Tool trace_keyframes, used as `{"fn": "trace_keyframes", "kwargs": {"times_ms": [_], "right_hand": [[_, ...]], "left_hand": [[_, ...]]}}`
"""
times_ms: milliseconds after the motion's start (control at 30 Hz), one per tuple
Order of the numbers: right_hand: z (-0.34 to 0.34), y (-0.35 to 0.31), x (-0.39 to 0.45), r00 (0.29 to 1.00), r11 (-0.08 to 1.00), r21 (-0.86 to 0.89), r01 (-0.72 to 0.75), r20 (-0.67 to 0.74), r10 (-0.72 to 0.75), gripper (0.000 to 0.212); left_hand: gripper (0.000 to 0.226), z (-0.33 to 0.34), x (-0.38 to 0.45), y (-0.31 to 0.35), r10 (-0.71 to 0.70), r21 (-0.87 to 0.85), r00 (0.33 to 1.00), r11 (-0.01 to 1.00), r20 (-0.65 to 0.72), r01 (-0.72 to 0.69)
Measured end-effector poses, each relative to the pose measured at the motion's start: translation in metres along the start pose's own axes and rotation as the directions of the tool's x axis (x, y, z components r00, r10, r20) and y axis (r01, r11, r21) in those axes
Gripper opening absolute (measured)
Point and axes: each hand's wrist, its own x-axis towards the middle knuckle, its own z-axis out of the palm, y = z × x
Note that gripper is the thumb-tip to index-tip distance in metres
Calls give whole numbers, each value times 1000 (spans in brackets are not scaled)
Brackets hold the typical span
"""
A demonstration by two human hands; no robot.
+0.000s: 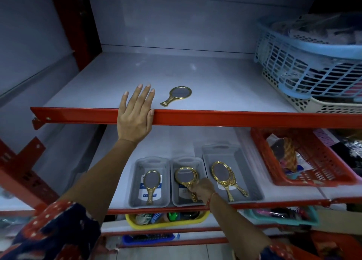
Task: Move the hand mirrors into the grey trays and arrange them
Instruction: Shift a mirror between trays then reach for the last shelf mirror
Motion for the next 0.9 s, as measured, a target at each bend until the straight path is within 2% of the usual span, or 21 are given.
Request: {"fn": "trace_keyframes", "kwargs": {"times_ms": [200,300,367,467,600,700,767,833,900], "right_hand": [[-34,-25,-23,989,967,-208,149,7,-151,40],[-61,-51,-50,965,946,-194,260,21,-261,21],[-81,-74,-68,934,924,-146,352,-10,-358,26],[-111,-113,-103,846,854,-31,520,-120,-519,11],[-141,-159,-132,655,687,12,727,-314,-688,11],[-144,-188,-127,623,678,-69,732,-335,-707,15],[-137,-207,-116,619,689,-201,696,-319,-718,20],[-128,-224,-106,628,675,-331,659,-252,-736,26],[-118,-237,-99,626,614,-424,666,-131,-769,32]], "left_hand": [[49,-3,1,1,-14,-22,1000,1000,14,14],[49,-5,1,2,-18,-34,999,999,28,18],[50,-6,1,3,-21,-42,999,999,39,23],[50,-8,2,3,-30,-60,998,998,52,33],[50,-10,3,3,-36,-77,998,996,55,40],[49,-10,3,2,-37,-89,998,995,52,41],[50,-11,3,2,-33,-90,998,995,57,39],[50,-11,3,2,-30,-86,998,996,56,35],[50,-11,3,2,-27,-77,998,997,50,31]]}}
